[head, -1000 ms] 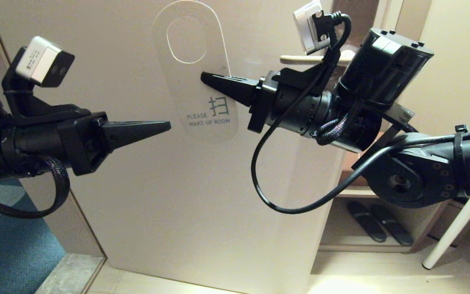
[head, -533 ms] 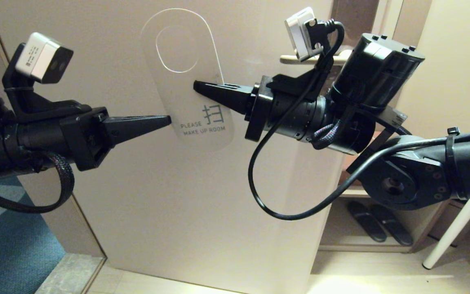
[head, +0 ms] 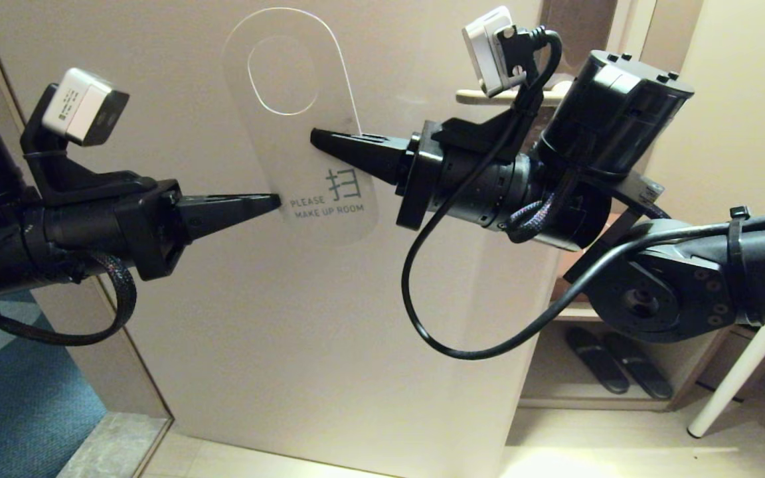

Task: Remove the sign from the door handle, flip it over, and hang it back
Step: Hand it to the other hand

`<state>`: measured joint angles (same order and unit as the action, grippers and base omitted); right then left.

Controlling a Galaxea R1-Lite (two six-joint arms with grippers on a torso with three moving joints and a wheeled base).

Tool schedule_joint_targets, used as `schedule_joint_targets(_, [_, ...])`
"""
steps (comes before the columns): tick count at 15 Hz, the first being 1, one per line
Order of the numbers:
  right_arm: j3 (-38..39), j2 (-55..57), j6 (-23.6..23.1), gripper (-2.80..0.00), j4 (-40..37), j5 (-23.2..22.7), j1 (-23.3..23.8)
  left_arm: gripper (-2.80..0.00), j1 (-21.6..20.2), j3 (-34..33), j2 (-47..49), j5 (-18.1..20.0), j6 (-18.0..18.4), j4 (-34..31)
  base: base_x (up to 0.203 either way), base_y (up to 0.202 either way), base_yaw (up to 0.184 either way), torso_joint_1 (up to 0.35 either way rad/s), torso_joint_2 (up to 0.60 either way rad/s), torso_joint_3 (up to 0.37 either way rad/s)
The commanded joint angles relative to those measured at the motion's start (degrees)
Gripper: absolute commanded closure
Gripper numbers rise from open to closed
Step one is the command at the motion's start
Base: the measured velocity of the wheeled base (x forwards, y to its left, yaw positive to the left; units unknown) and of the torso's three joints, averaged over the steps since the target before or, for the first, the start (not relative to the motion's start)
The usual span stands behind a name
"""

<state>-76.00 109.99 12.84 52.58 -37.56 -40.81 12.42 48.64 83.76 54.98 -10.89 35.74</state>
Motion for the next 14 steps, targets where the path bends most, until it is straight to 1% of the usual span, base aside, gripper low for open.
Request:
schedule_joint_targets(1, [-0.03, -0.13, 0.08, 0.00, 0.33, -0.23, 0.01, 0.00, -0.95, -0.12, 0.85, 0.30, 0.13, 0.20, 0.000, 0.000, 0.000, 0.000, 0.00, 0.000])
schedule_joint_targets(3, [-0.03, -0.13, 0.08, 0.00, 0.33, -0.23, 0.03, 0.00, -1.51, -0.12, 1.23, 0.30, 0.17, 0.20, 0.000, 0.000, 0.000, 0.000, 0.00, 0.000])
schedule_joint_targets(6, [-0.12, -0.13, 0.08, 0.00, 0.33, -0.23, 0.03, 0.00, -1.61, -0.37, 1.67, 0.30, 1.72, 0.21, 0.000, 0.000, 0.000, 0.000, 0.00, 0.000])
schedule_joint_targets(8, [-0.12, -0.13, 0.08, 0.00, 0.33, -0.23, 0.03, 0.00, -1.61, -0.65, 1.58, 0.40, 2.01, 0.20, 0.000, 0.000, 0.000, 0.000, 0.00, 0.000])
schedule_joint_targets(9, [-0.12, -0.13, 0.08, 0.00, 0.33, -0.23, 0.03, -2.80, -1.61, -0.65, 1.57, 0.49, 1.84, 0.20, 0.000, 0.000, 0.000, 0.000, 0.00, 0.000])
schedule_joint_targets(12, [-0.21, -0.13, 0.08, 0.00, 0.33, -0.23, -0.03, -2.80, -1.28, -0.23, 1.50, 0.80, 1.75, 0.43, 0.000, 0.000, 0.000, 0.000, 0.00, 0.000])
schedule_joint_targets(14, [-0.21, -0.04, 0.08, 0.00, 0.33, -0.55, -0.06, -2.80, -0.91, -0.30, 2.34, 1.72, 1.59, 3.76, 0.000, 0.000, 0.000, 0.000, 0.00, 0.000])
